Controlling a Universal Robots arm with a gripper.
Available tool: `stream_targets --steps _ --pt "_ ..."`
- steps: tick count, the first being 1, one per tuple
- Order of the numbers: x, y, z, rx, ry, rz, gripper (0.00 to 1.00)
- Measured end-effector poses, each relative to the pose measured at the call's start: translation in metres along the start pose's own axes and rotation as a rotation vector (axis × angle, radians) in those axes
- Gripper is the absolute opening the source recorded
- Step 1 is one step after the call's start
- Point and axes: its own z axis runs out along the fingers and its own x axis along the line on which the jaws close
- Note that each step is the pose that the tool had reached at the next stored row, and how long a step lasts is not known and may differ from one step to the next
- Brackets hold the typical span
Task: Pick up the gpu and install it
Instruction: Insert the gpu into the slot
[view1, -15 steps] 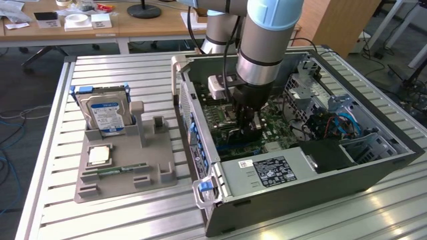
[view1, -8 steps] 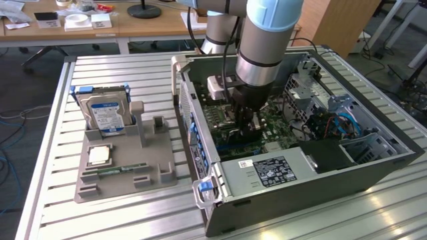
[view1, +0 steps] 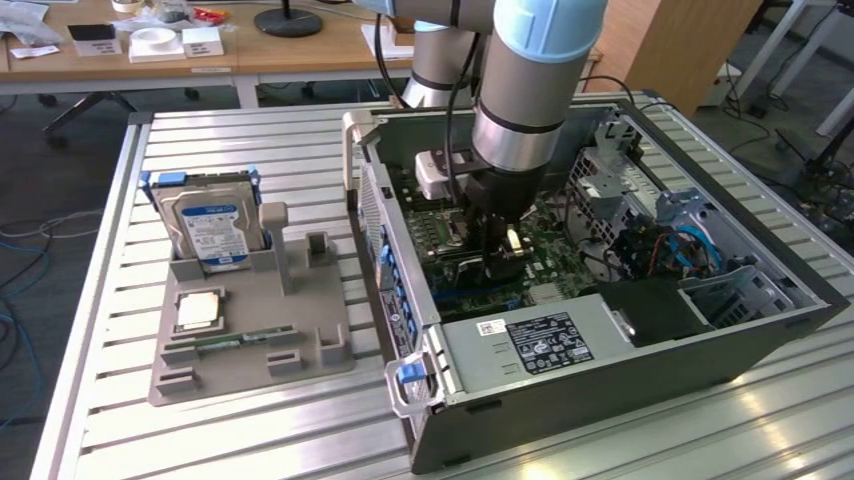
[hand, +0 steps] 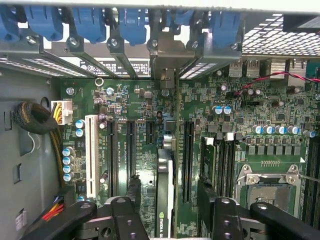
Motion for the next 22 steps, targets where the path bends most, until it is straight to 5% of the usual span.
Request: stream_targets --steps 15,22 --pt "0.0 0.0 -0.0005 -0.0002 0.0002 0.0 0.57" --pt "0.0 -0.0004 -0.0122 0.0 0.0001 0.0 0.57"
